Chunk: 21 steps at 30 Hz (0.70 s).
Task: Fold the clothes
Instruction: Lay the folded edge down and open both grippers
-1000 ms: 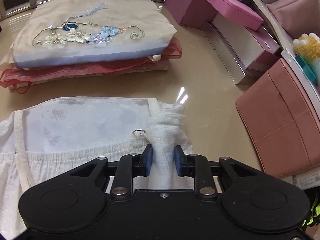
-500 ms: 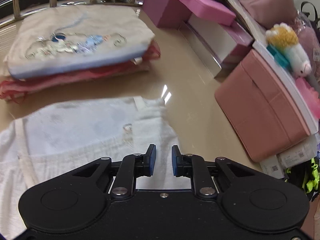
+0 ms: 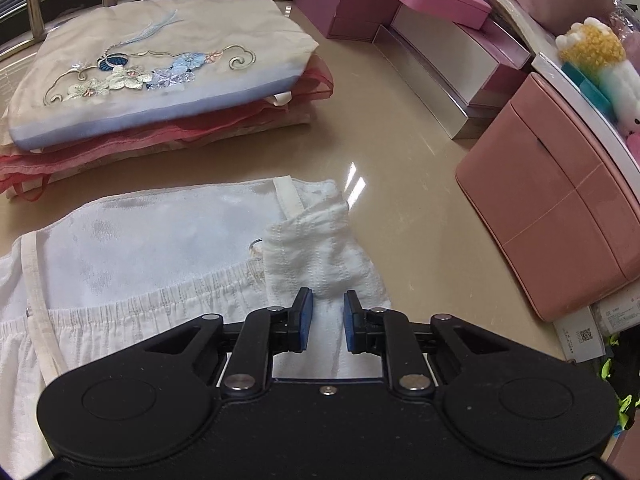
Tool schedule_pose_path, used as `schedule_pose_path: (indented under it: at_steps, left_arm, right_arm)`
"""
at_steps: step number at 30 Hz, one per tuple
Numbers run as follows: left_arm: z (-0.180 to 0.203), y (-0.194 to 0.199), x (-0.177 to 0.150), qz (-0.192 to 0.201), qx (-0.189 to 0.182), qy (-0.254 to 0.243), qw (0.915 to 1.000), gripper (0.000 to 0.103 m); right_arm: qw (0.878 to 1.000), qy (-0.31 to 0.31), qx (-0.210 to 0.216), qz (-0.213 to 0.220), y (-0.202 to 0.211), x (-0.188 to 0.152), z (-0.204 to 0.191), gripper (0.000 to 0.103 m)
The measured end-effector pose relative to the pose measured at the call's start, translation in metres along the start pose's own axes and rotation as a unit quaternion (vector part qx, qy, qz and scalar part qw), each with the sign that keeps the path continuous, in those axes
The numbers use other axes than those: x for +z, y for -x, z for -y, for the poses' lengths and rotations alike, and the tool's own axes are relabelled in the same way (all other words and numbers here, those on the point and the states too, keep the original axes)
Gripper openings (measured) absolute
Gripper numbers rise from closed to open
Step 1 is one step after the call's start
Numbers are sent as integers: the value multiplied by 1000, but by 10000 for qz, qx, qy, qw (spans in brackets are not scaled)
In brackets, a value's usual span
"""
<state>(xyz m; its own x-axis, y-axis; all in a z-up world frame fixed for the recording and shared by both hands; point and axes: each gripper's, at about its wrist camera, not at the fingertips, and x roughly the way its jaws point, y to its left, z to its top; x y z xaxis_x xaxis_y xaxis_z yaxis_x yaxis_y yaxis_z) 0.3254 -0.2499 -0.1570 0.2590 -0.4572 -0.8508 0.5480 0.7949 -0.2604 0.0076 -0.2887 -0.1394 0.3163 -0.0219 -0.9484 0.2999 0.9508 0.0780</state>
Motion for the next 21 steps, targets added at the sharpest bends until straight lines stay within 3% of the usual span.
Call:
schedule_pose_path:
  at_steps: [4,7,10,13,16,19,21]
  left_arm:
    - [1,14,2,173,-296,169,9993,18]
    - [3,21,0,166,-420,111,9989,18]
    - [6,14,-7,-81,-363,-83,9993,18]
    - [6,4,-15,-188,-214,-157,9995,18]
    - [8,3,-18,-64,-172,-188,9997,18]
    - [15,3,-16,-121,-45,-321,9994,18]
    - [10,25,-24,-65,8,-238,9997,27]
  right_arm:
    - [9997,-199,-46,128,7,-1,11,26]
    - [9977,-357,464,344,17,1,13,26]
    - [9951,-181,945,233,14,5,4,23]
    - [9981,32,584,-187,-2,4,-2,20]
    - [9992,-46,326,-246,-6,5,2,11]
    - [9991,-83,287,-316,-6,7,1,11]
    - [9990,-15,274,-343,-6,8,-2,15]
